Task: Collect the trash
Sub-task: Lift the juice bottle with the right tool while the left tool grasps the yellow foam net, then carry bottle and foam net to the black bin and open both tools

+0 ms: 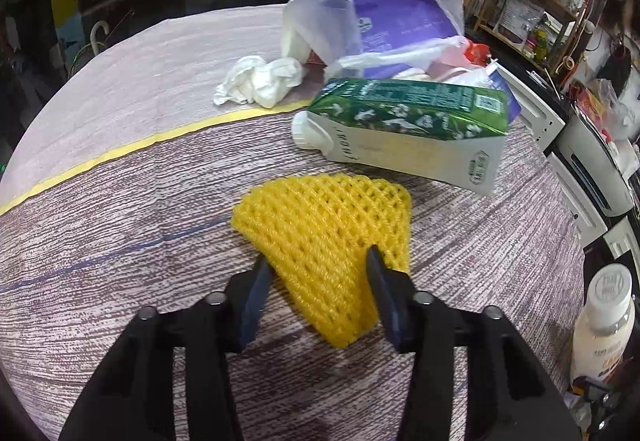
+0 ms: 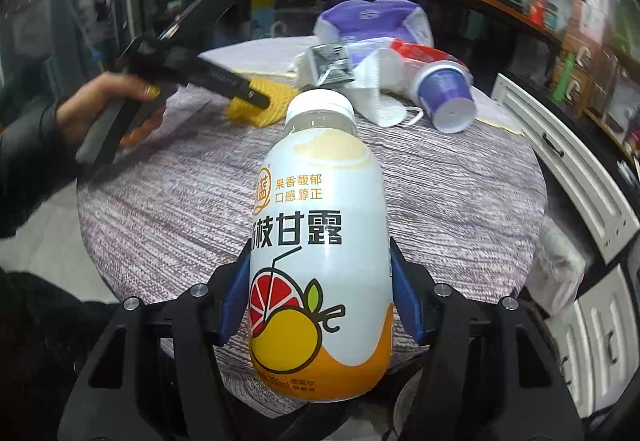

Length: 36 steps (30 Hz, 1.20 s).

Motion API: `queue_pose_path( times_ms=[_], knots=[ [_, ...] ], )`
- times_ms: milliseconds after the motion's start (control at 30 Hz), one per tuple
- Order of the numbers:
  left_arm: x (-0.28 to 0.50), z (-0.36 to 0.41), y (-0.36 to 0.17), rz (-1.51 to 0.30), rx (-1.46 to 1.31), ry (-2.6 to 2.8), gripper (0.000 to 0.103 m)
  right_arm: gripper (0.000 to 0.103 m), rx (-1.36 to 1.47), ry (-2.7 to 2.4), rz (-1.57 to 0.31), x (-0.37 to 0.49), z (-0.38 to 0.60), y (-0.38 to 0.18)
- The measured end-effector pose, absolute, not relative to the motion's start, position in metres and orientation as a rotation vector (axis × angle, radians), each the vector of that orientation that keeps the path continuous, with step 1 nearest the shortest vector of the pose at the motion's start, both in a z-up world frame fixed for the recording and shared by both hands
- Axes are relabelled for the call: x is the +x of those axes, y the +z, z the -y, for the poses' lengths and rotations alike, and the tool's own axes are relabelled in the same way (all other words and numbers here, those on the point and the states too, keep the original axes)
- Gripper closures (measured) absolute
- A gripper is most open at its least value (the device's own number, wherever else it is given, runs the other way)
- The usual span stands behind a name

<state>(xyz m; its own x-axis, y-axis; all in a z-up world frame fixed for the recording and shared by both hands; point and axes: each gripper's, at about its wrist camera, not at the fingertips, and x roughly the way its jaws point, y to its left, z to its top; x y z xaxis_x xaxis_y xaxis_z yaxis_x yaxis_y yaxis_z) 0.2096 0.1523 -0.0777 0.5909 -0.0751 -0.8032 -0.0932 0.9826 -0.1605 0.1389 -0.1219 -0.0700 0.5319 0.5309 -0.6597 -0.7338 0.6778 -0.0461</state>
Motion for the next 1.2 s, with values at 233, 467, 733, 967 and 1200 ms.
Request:
queue_pose_path(
  times_ms=[233, 467, 733, 967, 1200],
  knots=[
    [0.190, -0.138, -0.076, -0.912, -0.247, -0.069, 0.082, 0.041, -0.256, 0.714, -0.645, 0.138, 0.144, -0.070],
    [0.150, -0.105, -0.058, -0.821, -0.243, -0.136, 0.083, 0.041, -0.124, 0.590, -0.627, 0.141, 0.185, -0.070],
    [0.150, -0.035, -0.043, -0.761, -0.179, -0.272, 0.089, 0.041, -0.004, 0.404, -0.630, 0.149, 0.249, -0.076],
    [0.164, 0.042, -0.028, -0.710, -0.131, -0.453, 0.090, 0.041, 0.051, 0.208, -0.680, 0.167, 0.315, -0.101],
    [0.186, 0.125, -0.033, -0.752, -0.092, -0.614, 0.090, 0.041, 0.108, 0.126, -0.902, 0.220, 0.339, -0.175]
  ],
)
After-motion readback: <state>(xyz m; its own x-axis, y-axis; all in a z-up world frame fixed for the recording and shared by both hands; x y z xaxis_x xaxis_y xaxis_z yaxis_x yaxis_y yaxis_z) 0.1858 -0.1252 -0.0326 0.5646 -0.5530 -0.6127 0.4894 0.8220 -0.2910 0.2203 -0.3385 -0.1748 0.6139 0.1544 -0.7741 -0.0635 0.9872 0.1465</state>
